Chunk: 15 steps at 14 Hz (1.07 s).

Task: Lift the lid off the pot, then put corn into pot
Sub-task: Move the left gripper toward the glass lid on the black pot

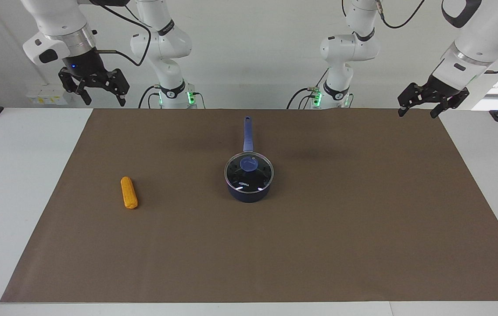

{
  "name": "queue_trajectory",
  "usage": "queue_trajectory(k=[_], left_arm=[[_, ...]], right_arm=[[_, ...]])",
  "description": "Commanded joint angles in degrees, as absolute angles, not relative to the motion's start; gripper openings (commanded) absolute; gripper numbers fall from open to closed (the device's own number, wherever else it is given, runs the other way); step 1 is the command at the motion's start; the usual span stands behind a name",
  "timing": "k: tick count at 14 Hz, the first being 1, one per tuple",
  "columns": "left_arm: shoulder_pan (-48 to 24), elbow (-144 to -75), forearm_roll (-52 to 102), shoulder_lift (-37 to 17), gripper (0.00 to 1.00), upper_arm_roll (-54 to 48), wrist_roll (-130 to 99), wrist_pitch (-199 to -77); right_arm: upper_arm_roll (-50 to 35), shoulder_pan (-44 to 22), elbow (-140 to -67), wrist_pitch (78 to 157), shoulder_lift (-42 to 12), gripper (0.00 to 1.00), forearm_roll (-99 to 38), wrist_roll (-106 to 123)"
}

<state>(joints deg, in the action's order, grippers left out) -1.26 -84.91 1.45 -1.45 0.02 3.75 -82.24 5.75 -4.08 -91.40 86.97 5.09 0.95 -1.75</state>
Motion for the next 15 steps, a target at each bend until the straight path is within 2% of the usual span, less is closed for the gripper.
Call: queue_trajectory(k=[1,5,15], left_arm=[[-1.7,-85.0,0.4,-1.2,1.00,0.3,4.6,-82.2],[-1.7,-85.3,0.6,-1.2,1.00,0.2,4.7,-82.3],[-4.6,-94.2,0.8,-0.4,1.00,0.1,6.7,-89.9]], right_arm=[[5.4,-3.3,-91.7,87.5,5.2,1.00,-0.1,-0.2],[5.4,-3.3,-92.1,87.5,5.4,1.00,-0.2,-0.2],[5.4,-3.3,-92.2,87.4,5.4,1.00,-0.1,-0.2]])
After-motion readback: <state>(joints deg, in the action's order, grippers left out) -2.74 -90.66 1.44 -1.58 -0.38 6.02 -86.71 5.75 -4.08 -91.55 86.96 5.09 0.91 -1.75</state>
